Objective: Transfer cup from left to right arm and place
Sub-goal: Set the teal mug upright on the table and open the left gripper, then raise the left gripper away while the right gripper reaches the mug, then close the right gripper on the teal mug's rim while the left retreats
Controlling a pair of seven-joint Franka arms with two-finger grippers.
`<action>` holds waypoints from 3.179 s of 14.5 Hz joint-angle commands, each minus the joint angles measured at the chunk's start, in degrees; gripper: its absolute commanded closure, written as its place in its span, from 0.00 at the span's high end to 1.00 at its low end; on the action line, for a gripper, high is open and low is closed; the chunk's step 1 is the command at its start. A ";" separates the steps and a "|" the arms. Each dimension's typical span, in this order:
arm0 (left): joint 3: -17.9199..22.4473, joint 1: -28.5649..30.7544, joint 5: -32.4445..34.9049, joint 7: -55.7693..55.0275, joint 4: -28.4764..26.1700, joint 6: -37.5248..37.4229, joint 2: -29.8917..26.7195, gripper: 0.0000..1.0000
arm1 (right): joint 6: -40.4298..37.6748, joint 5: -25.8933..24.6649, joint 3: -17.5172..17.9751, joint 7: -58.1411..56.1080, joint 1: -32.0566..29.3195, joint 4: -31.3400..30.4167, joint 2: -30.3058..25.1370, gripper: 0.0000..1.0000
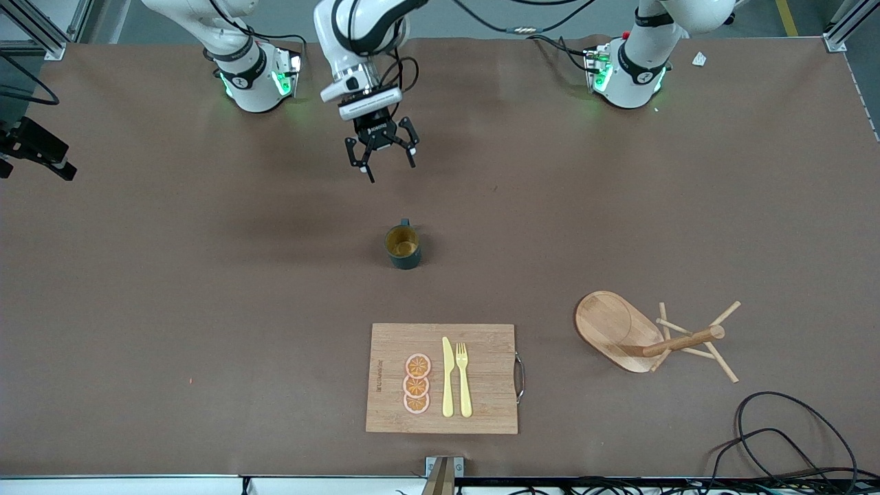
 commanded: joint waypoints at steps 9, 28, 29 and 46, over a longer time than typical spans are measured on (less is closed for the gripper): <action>-0.45 25.96 -23.07 34.96 -2.17 0.80 -15.62 1.00 | 3.12 -0.24 0.88 0.03 5.90 -0.59 11.71 1.00; -0.27 58.23 -51.40 85.53 -2.26 -6.67 -29.70 1.00 | 37.84 9.05 1.06 65.20 40.90 -0.16 41.42 1.00; -0.27 58.50 -51.14 85.53 -2.26 -6.67 -29.61 1.00 | 37.85 9.42 1.06 65.11 41.16 0.37 42.30 1.00; 3.58 62.02 -53.06 108.89 -2.34 -11.86 -32.32 1.00 | 26.36 8.46 0.53 42.83 39.33 5.29 42.84 0.01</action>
